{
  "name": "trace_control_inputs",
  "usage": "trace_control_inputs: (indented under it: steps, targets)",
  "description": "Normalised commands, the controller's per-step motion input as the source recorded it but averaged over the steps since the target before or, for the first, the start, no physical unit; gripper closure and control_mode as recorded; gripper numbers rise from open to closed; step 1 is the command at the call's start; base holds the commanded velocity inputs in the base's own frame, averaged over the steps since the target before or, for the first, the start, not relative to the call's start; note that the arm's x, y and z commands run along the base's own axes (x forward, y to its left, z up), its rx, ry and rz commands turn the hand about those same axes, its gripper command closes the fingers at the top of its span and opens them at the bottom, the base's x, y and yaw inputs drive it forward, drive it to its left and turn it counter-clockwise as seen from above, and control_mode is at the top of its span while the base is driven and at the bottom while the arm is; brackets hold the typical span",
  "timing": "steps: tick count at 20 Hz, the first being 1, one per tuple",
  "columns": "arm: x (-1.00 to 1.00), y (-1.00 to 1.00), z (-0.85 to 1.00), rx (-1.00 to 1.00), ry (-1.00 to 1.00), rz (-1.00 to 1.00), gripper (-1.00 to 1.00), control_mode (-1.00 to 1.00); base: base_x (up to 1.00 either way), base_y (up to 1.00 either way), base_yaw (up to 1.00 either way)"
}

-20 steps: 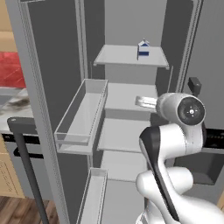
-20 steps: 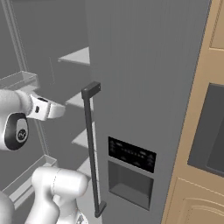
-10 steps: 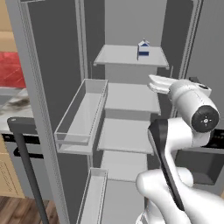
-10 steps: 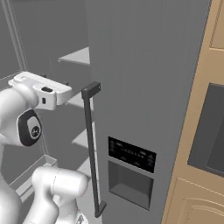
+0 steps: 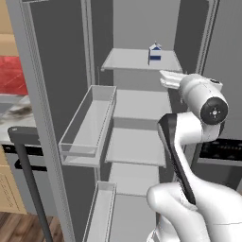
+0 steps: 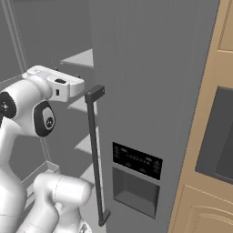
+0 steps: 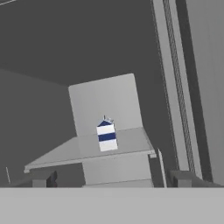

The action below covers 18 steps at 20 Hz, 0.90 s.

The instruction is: Take a sugar cube from the saucer and place it inside the coffee. Then, grab milk from the fridge and place it next to the coffee on the counter to sweeten the coffee.

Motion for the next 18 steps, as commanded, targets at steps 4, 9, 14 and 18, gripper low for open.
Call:
trace_control_inputs:
  steps: [4,9,14,18]
  targets:
    - [0.16,0.00,-0.01,0.00,0.04,0.00,-1.00,-1.00,0.00,0.00,0.00]
    - [0.18,0.00,0.00,0.00,0.06,0.00,-1.00,-1.00,0.00,0.00,0.00]
    - [0.52,0.04,0.00,0.00,0.09,-0.04,-1.00,-1.00,0.00,0.00,0.00]
    - [0.55,0.07,0.00,0.00,0.08,-0.06,-1.00,-1.00,0.00,0.00,0.00]
